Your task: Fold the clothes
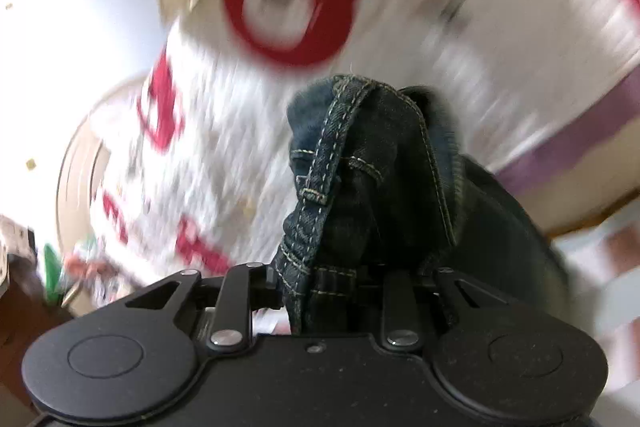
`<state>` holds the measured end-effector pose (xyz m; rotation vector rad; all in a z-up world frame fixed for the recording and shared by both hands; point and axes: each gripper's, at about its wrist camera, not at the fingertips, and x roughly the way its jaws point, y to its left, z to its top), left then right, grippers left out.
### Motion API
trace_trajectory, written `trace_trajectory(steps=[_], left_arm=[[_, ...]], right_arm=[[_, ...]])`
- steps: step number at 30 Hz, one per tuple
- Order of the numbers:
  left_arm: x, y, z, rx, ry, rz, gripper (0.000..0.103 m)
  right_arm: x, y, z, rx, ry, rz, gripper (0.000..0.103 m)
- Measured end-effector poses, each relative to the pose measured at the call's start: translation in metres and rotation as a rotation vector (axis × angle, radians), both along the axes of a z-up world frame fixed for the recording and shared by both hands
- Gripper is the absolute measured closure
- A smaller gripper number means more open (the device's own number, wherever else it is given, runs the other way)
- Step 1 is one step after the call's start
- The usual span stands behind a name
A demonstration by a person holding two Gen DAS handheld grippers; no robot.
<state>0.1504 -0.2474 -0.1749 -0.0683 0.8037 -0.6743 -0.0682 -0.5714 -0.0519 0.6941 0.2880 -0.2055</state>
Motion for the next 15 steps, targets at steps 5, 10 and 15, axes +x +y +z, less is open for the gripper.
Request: trace_trajectory(steps=[5, 10, 15], left_arm=[[0.005, 0.027, -0.024, -0.002, 0.017, -0.022, 0.044], [0.007, 0.036, -0.033, -0.022, 0.026, -0.052, 0.044], [0.008, 0.038, -0.036, -0.197, 0.12, -0.081, 0.042]], right_arm=[[0.084, 0.08, -0.079, -0.06, 0.224, 0.103, 0.072], [0.115, 0.141, -0.132, -0.214, 0.394, 0.163, 0.072], [0.098, 0.174, -0.141, -0.577, 0.449, 0.289, 0.067]])
